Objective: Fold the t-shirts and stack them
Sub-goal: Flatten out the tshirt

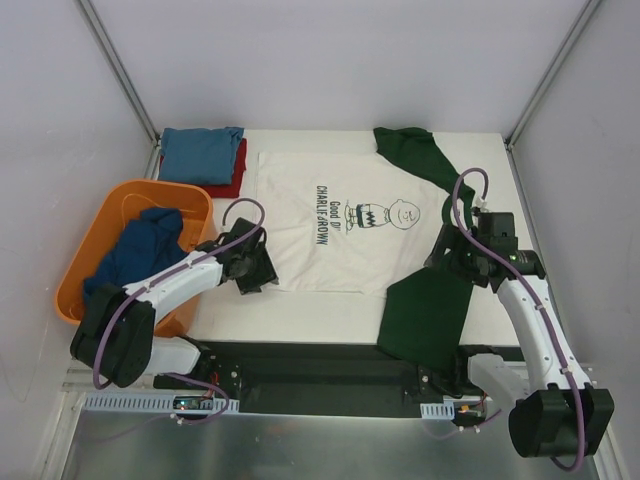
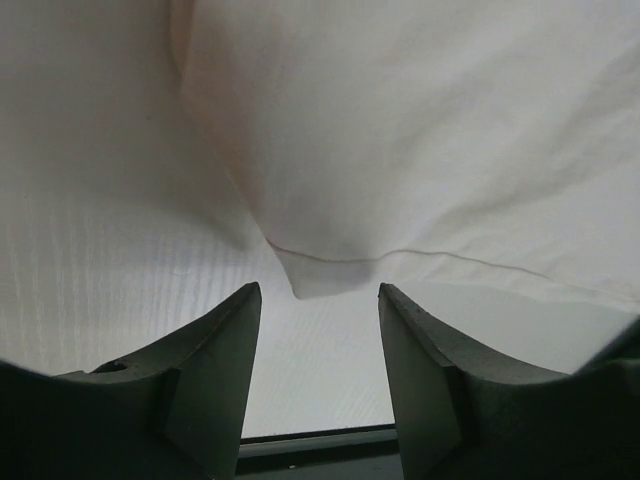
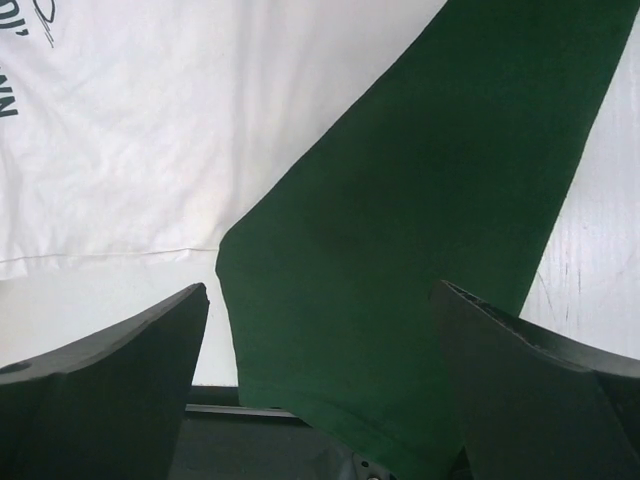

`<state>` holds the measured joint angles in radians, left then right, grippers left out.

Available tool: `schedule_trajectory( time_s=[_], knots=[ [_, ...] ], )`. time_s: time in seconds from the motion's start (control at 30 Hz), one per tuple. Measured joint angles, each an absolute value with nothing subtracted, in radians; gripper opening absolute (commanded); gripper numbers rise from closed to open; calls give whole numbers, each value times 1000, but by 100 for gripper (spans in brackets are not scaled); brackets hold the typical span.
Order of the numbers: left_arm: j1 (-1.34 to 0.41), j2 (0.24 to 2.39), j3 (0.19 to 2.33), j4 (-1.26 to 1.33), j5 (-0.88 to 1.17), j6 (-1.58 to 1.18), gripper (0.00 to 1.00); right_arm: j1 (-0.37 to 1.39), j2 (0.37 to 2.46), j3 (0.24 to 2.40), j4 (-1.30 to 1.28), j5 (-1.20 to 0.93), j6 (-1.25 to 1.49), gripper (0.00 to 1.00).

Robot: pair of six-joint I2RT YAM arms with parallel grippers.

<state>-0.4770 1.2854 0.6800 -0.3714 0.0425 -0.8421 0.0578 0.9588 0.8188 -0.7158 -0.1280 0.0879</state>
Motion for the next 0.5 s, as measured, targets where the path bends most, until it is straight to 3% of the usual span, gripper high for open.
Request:
schedule_trajectory(
  time_s=[0.1,0.17,0.23,0.5],
  knots=[
    [-477,1331,681,-372,14,-853,37,58,957,818,-722,-115,84,96],
    [-477,1357,684,-373,-4,-863,12,58,957,818,-725,-107,84,97],
    [-477,1378,698,-380,-14,-871,0,58,957,818,-725,-101,84,96],
    [-477,1439,838,-393,-37,-854,0,58,959,818,-741,-64,78,96]
  ],
)
